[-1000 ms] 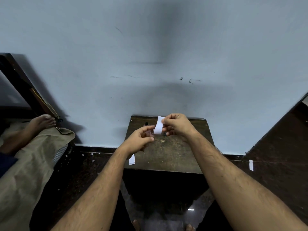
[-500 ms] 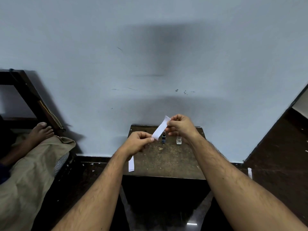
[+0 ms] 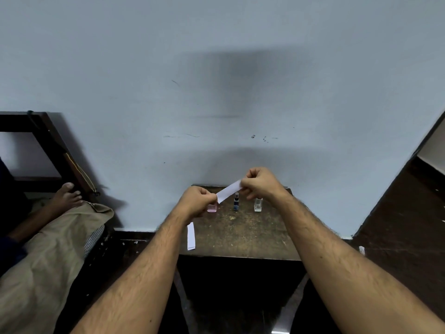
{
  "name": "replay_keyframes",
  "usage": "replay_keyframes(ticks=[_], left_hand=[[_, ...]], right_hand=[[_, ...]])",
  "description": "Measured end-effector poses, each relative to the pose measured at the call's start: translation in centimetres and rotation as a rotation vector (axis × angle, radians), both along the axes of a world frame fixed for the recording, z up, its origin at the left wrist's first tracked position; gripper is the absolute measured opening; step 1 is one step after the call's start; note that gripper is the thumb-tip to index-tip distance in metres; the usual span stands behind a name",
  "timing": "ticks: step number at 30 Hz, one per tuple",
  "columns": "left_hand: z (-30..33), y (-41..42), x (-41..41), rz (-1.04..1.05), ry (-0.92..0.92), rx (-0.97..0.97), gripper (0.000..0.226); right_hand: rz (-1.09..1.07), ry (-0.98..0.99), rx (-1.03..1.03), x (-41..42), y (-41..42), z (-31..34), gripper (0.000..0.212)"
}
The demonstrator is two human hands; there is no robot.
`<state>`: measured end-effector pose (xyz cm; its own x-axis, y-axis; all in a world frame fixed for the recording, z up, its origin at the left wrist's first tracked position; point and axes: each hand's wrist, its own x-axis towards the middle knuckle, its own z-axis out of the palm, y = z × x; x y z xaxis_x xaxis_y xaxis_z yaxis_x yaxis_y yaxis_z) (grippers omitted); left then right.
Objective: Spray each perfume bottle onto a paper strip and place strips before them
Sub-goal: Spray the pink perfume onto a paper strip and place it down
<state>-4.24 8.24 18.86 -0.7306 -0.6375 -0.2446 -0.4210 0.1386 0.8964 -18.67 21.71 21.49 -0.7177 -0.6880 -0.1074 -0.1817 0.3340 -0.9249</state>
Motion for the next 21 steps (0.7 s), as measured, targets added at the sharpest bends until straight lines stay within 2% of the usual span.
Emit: replay_keyframes(ticks=[11, 21], left_hand=[[1.9, -0.1, 0.5, -0.037, -0.075, -0.152, 0.014], [3.1, 0.4, 0.4, -0.048, -0.076, -0.241, 0.017]], right_hand=[[0.154, -0.028, -0.030, -0.1, 2.0, 1.7, 0.013], [0.091, 0.269, 0.007, 1.1, 2.3, 3.4, 0.021]])
